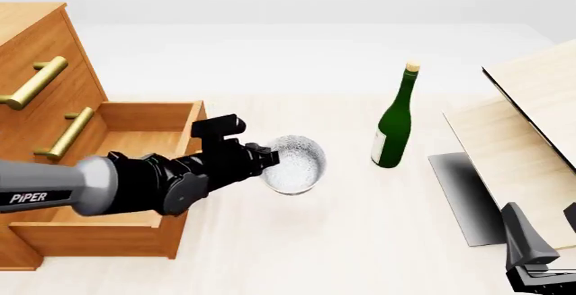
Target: Put the bowl in the bottom drawer of the cabinet and close it.
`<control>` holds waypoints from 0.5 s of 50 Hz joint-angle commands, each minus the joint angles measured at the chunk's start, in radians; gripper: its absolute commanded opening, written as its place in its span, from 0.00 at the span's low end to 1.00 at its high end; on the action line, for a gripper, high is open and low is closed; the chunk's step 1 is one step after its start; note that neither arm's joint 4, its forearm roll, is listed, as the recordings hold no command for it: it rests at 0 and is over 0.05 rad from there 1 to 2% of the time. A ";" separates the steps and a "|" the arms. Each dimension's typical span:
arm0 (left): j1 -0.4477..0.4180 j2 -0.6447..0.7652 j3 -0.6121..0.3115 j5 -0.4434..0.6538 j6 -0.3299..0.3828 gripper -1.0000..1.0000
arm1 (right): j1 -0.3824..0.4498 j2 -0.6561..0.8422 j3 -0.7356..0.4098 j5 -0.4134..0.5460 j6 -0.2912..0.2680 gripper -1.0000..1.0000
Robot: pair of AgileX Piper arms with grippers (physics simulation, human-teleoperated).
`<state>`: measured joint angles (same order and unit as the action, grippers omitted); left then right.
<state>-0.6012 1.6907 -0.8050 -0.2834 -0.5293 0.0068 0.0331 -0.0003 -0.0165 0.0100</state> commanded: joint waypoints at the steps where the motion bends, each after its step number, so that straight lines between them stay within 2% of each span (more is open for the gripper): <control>1: 0.015 -0.164 0.036 0.039 0.037 0.00 | -0.002 -0.010 0.000 0.005 -0.003 1.00; 11: 0.064 -0.226 0.050 0.057 0.094 0.00 | -0.002 -0.009 0.000 0.005 -0.003 1.00; 25: 0.151 -0.382 0.089 0.135 0.192 0.00 | -0.008 -0.025 -0.001 0.020 -0.003 1.00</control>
<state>-0.4937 1.4404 -0.7361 -0.2094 -0.3905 0.0022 0.0225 -0.0004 -0.0057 0.0098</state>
